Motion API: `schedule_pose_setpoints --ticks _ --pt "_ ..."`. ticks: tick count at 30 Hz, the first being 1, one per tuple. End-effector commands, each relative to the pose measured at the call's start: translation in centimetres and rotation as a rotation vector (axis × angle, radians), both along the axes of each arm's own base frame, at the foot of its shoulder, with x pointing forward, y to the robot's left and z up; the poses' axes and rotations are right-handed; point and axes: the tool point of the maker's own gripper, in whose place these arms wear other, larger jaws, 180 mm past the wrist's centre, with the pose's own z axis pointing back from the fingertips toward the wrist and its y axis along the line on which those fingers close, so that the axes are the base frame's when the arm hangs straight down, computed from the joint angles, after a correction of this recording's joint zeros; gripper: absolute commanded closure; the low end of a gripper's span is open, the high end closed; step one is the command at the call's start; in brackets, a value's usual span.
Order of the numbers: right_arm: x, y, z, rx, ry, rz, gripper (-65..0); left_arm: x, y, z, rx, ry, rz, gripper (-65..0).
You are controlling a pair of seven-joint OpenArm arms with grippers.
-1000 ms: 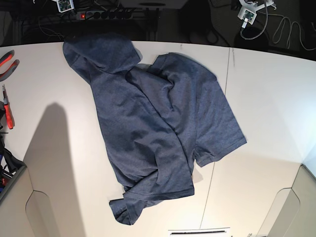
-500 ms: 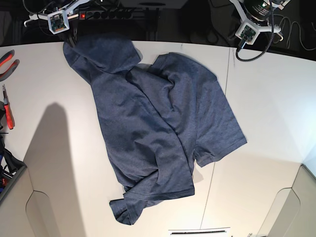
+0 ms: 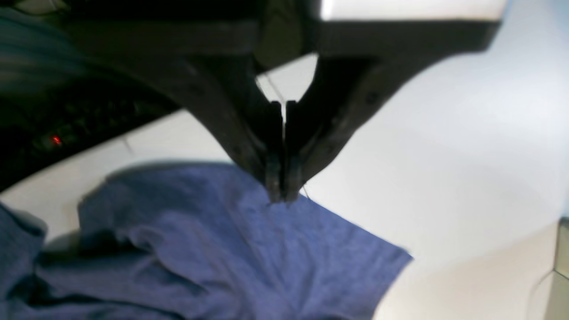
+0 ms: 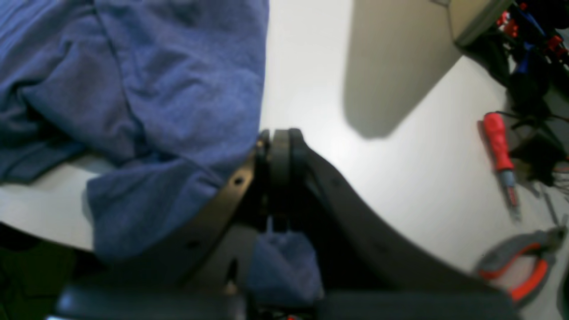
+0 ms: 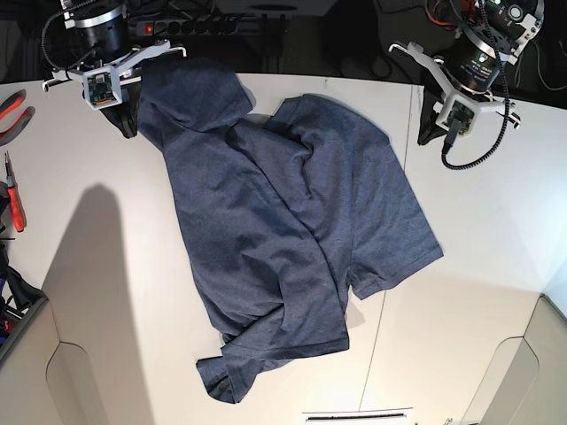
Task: Layout the t-shirt on the table in an organized manner, then fold the t-shirt properly
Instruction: 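Grasp the bunched shirt fabric near the collar with the right gripper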
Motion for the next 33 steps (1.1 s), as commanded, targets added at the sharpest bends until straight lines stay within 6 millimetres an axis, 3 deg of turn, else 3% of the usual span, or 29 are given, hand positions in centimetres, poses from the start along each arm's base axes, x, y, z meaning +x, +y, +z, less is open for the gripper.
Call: schedule_pose_setpoints --ticks 1,5,9,13,16,18,21,24,30,33 --pt "0.6 0.5 0.8 0.018 -0.028 0.013 0.0 0.6 -0.1 1.1 -0.005 -0.047 0.000 0.0" --pt "1.5 1.5 0.0 0.023 0.024 0.031 0.0 1.2 -0.2 1.3 -0.003 -0.054 -0.014 0.0" --pt "2.5 3.3 0.0 0.042 0.032 0.068 0.0 1.3 -1.8 1.0 -0.008 -0.019 -0.121 0.0" --pt "3.4 6.5 0.8 0.045 -0.010 0.143 -18.7 0.8 -2.9 0.8 -0.002 -0.007 -0.197 -0.3" --pt "5.0 9.5 2.3 0.065 -0.076 0.195 -22.6 1.5 -3.3 1.2 -0.011 -0.031 -0.203 -16.6" --pt "6.5 11.5 3.6 0.080 -0.131 0.218 -22.6 2.1 -3.4 1.6 -0.019 -0.049 -0.191 -22.8" --pt "9.2 13.8 5.1 0.096 -0.196 0.230 -22.6 2.6 -3.8 1.9 -0.037 -0.065 -0.175 -23.3" --pt "12.4 15.6 5.2 0.112 -0.216 0.222 -22.6 2.7 -4.0 1.9 -0.048 -0.067 -0.167 -23.3" --pt "18.7 20.4 1.9 0.121 -0.142 0.241 -22.6 2.6 -3.7 1.4 -0.044 -0.055 -0.162 -23.3" --pt "21.8 21.3 -0.5 0.010 -0.103 0.276 -22.6 2.9 -3.3 -0.2 -0.047 -0.024 -0.134 -23.3"
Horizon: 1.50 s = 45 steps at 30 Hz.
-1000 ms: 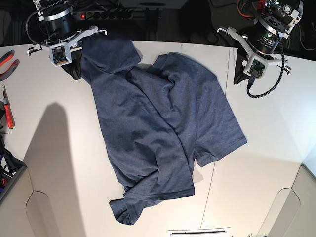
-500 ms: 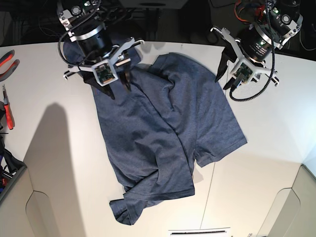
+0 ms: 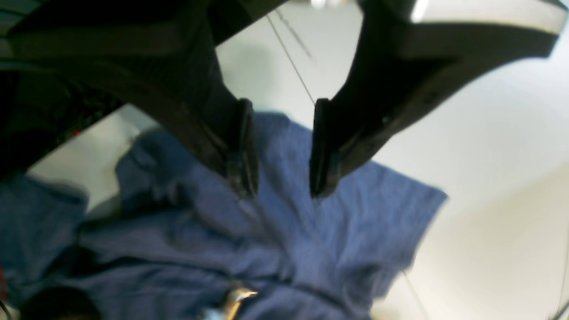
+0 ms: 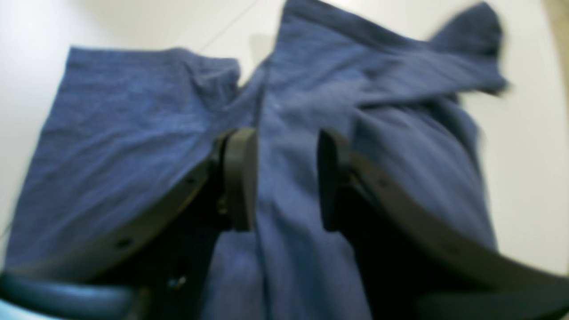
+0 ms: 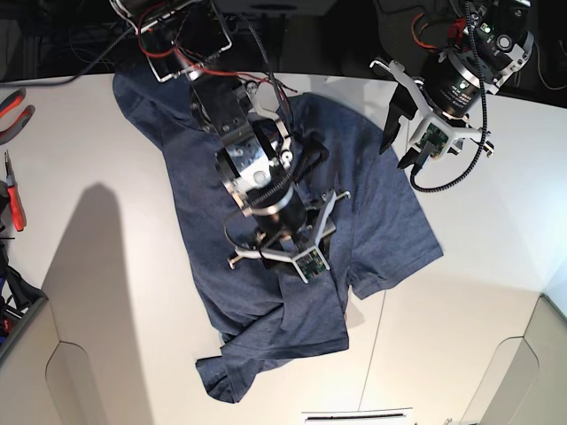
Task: Layout the t-shirt on the table in an organized manner, then fold the t-shirt properly
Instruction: 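Grasp the bunched shirt fabric near the collar with the right gripper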
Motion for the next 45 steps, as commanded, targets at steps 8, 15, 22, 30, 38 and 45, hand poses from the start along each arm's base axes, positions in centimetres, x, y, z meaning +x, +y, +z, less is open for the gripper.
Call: schedule_pose_setpoints --ticks 8,15,22,30,38,45 --pt "6.8 -3.4 -1.0 -0.227 -0.046 -0.067 -22.6 1.2 2.7 -6.5 0.011 0.125 0.078 -23.3" --pt "7.3 -2.9 -0.2 -0.212 -0.075 -0.047 -19.7 3.5 2.5 -8.0 -0.073 0.161 0.092 -23.2" --pt "7.0 -2.3 -0.3 -0.150 -0.061 -0.043 -11.9 4.1 2.4 -7.6 -0.105 0.151 0.101 -23.2" --pt "5.9 -1.3 -1.8 -0.147 -0.002 0.039 -36.1 4.8 1.7 -7.0 -0.127 0.138 0.066 -23.2" --pt "5.2 -0.9 -3.1 -0.107 -0.017 0.063 -25.8 5.2 1.7 -6.7 -0.127 0.127 0.066 -23.2" --pt "5.4 -0.6 -2.2 -0.086 -0.063 0.066 0.0 5.2 1.7 -6.7 -0.126 0.127 0.066 -23.2"
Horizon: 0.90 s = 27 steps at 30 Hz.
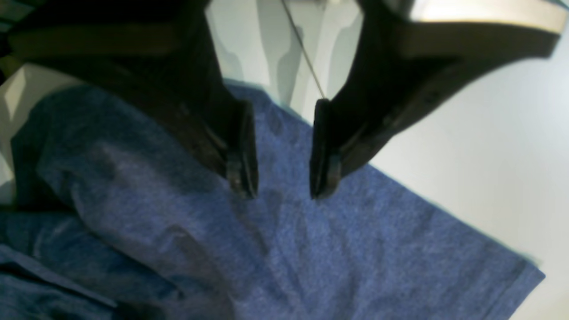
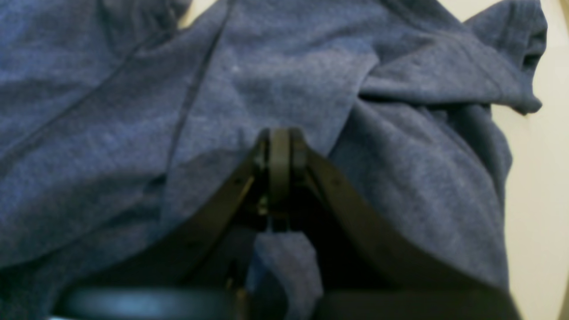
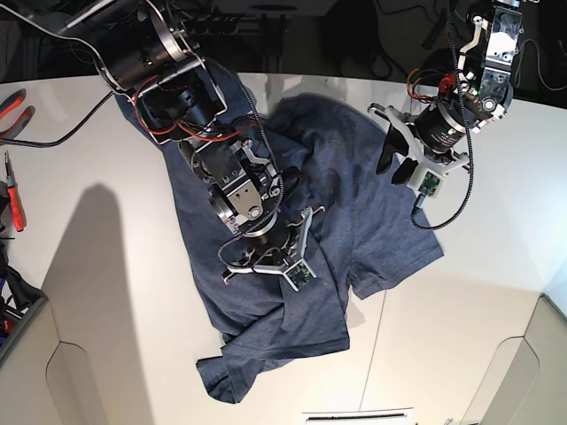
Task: Layout the t-shirt on the table in an organized manner, then fold the t-shirt properly
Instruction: 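Grasp the bunched shirt fabric near the collar with the right gripper, then drag the grasped fabric with the right gripper away from the shirt body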
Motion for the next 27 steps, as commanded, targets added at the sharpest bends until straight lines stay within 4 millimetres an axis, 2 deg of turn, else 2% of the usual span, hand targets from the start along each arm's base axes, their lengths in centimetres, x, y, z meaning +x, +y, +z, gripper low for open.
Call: schedule_pose_setpoints --ticks 1,9,14,15,17,18,19,23,24,25,27 --pt "1.6 0.6 2.6 0.029 -0.081 -0.005 0.0 0.5 0.0 0.9 -0.013 -0.033 -0.008 -23.2" --pt "3.0 -0.8 4.5 -0.018 -0.184 -0.085 0.0 0.9 0.0 1.1 -0.014 -0.042 -0.008 -23.2" --pt "2.8 -0.4 4.2 -0.012 -0.168 -0.059 0.0 1.6 0.0 1.6 -0.013 -0.059 -0.008 -23.2" --pt "2.6 -0.1 4.0 -0.007 -0.156 -0.040 -6.6 1.8 0.0 1.7 -0.013 -0.064 -0.008 -23.2" --pt "2.0 0.6 3.5 0.015 -0.123 -0.008 -30.2 2.1 0.0 1.9 -0.012 -0.072 -0.007 -23.2" --pt "1.8 0.7 3.3 0.029 -0.108 -0.009 -37.3 2.1 0.0 1.9 -0.012 -0.072 -0.005 -23.2" --pt "1.7 0.6 2.9 0.037 -0.092 -0.014 -38.8 2.1 0.0 1.9 -0.013 -0.072 -0.005 -23.2" --pt "0.8 0.2 0.8 0.015 -0.038 -0.016 -38.2 2.1 0.0 1.9 -0.013 -0.072 -0.005 -23.2" --pt "0.6 0.0 0.3 0.009 -0.025 -0.017 -35.8 2.1 0.0 1.9 -0.013 -0.072 -0.005 -23.2" --pt "0.4 -0.1 -0.1 0.003 -0.015 -0.017 -31.0 2.1 0.0 1.9 -0.013 -0.072 -0.006 -23.2" --pt "0.2 -0.2 -0.5 -0.003 -0.004 -0.018 -15.9 2.1 0.0 1.9 -0.013 -0.072 -0.005 -23.2"
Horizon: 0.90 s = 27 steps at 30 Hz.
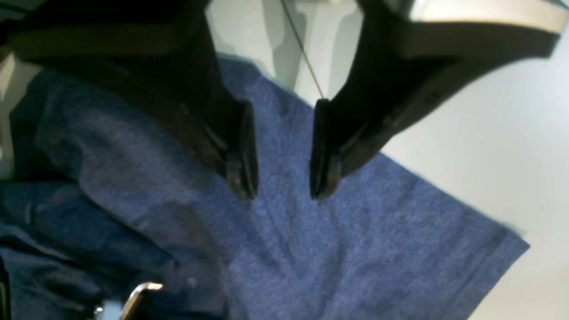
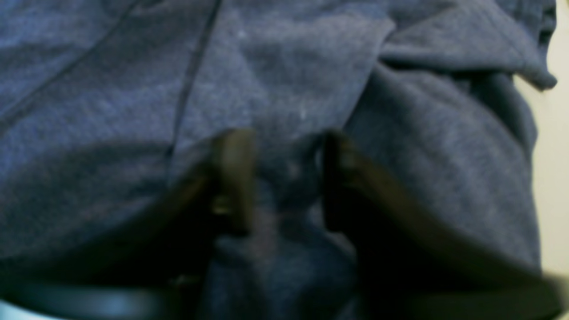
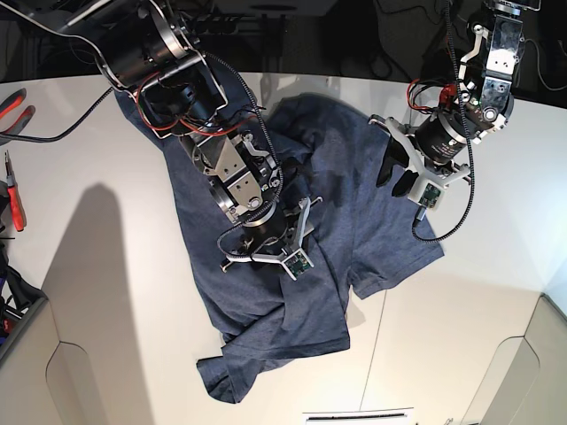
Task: Layout the t-shirt on the table in an organized manner, then fold the t-shirt properly
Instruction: 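Drag the grasped fabric with the right gripper away from the shirt body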
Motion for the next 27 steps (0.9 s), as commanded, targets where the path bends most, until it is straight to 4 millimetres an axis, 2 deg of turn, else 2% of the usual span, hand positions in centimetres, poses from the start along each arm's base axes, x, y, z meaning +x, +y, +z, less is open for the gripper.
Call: schedule_pose_setpoints --ticks 1,2,7,12,18,23,27 --pt "1.3 0.4 1.5 0.011 -0.043 0.001 -7.0 0.6 0.0 1.0 -0.012 -0.036 -0.005 -23.2" --pt "1.3 0.3 1.6 0.010 -0.046 -0.005 0.0 0.6 0.0 1.0 -0.012 -0.036 -0.005 -23.2" --pt "2.1 -0.6 2.4 -0.006 -0.094 -0.067 0.0 0.6 0.0 1.0 -0.012 -0.036 -0.005 -23.2" --pt "3.5 -2.2 4.4 -0.035 -0.189 -0.159 0.0 0.7 0.0 1.1 -0.015 -0.042 -0.006 -23.2" --pt "4.5 -2.6 6.8 -0.059 -0.284 -0.187 0.0 0.8 -0.1 1.3 -0.028 -0.050 -0.002 -23.2" --pt "5.5 -5.9 10.6 -0.259 -0.494 -0.319 0.0 0.9 -0.4 1.7 -0.082 -0.048 0.015 -23.2" --pt "5.6 -7.9 11.4 -0.382 -0.520 -0.374 0.0 0.9 -0.4 1.7 -0.083 -0.049 0.015 -23.2"
